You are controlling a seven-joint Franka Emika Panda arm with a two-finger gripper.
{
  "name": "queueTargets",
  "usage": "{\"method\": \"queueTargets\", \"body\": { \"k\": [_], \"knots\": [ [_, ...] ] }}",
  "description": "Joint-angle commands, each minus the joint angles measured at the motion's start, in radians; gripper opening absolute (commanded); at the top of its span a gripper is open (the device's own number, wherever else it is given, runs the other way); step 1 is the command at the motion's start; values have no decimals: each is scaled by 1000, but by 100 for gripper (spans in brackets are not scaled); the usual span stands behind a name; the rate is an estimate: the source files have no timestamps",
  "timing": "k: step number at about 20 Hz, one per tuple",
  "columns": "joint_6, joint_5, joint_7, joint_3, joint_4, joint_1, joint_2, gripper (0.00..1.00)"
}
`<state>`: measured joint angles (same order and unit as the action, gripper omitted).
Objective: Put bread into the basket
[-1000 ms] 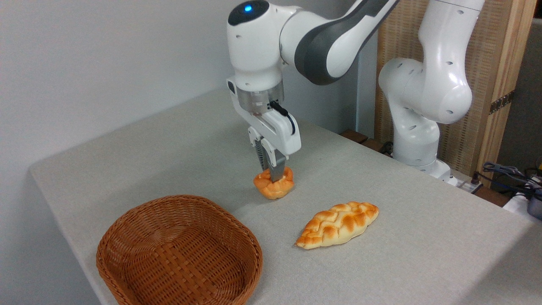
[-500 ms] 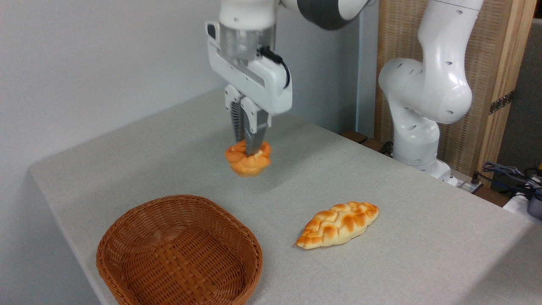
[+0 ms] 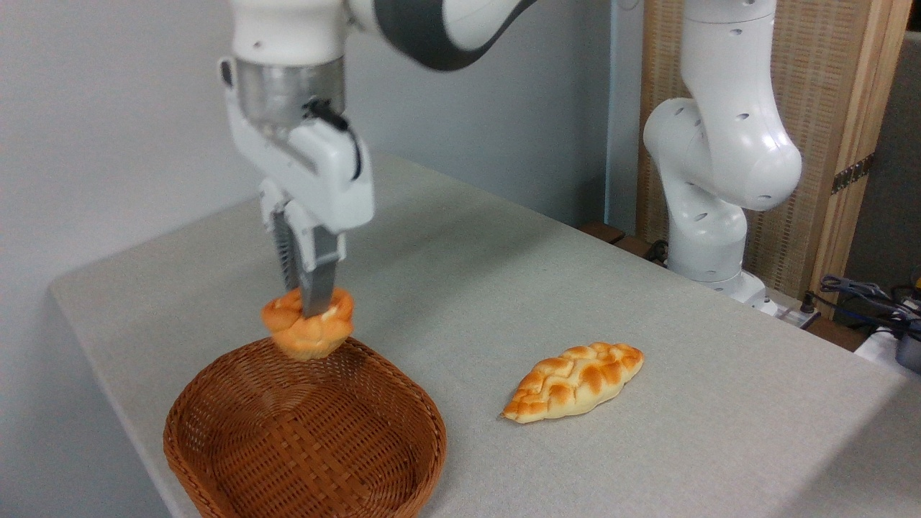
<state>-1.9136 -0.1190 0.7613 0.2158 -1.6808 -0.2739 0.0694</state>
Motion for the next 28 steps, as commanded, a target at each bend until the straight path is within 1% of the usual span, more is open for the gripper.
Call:
{"method": "queueTargets", "body": {
  "k": [1, 2, 3, 4, 5, 28],
  "knots": [
    [-42, 4, -8, 5, 47, -27, 62, 53],
    [-47, 6, -4, 5, 46, -27, 70, 63],
    [-50, 9, -3, 5, 47, -30, 76, 84],
    [-50, 19, -3, 5, 46, -36, 81, 96],
    [-50, 28, -3, 5, 47, -41, 84, 100],
    [-31, 12, -22, 7, 47, -41, 73, 100]
  ]
}}
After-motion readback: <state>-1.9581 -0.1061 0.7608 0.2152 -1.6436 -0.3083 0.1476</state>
